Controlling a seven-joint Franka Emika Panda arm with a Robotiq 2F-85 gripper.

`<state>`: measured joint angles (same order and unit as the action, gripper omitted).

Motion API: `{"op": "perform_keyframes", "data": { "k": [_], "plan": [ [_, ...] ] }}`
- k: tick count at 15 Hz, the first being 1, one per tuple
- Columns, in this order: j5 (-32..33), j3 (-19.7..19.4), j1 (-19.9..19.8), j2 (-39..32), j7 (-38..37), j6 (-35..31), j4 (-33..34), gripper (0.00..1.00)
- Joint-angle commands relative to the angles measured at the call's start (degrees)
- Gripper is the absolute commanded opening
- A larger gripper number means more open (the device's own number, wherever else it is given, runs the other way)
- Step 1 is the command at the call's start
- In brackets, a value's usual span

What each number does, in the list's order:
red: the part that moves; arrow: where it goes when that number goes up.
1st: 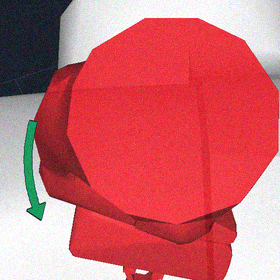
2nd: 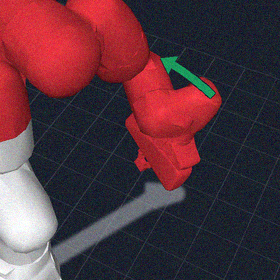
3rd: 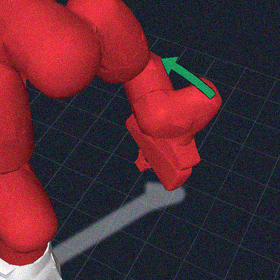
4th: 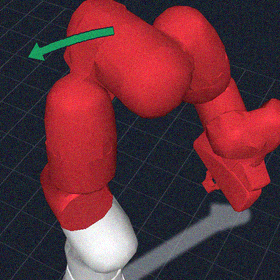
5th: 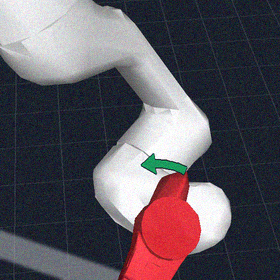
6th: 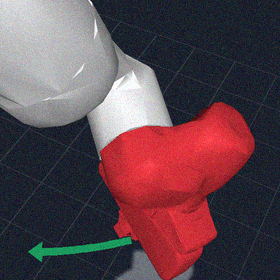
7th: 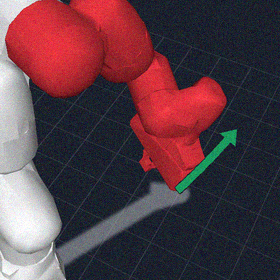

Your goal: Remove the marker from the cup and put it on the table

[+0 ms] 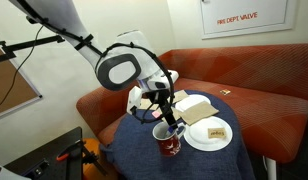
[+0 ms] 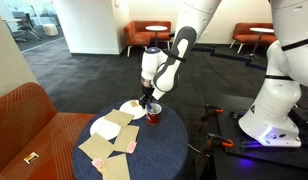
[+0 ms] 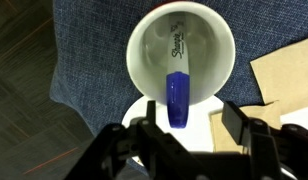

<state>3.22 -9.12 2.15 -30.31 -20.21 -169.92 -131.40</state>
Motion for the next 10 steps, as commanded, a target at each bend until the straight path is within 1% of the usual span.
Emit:
{"op": "perform_keyframes", "data": {
  "k": [1, 2, 3, 4, 6, 7, 10],
  "plan": [
    [-2.1, -0.5, 0.6, -0.2, 2.2, 1.5, 1.0, 0.38],
    [-2.1, -0.6, 0.7, -0.2, 2.2, 1.5, 1.1, 0.29],
    [-2.1, -0.6, 0.7, -0.3, 2.2, 1.5, 1.1, 0.23],
    [-2.1, -0.6, 0.7, -0.3, 2.2, 1.5, 1.2, 0.14],
    [-2.1, -0.7, 0.8, -0.2, 2.1, 1.5, 1.2, 0.01],
    [-2.1, -0.8, 0.9, -0.1, 2.1, 1.5, 1.1, 0.06],
    [-1.5, -1.6, 1.7, 1.4, 1.8, 1.2, -0.2, 0.06]
  ]
}}
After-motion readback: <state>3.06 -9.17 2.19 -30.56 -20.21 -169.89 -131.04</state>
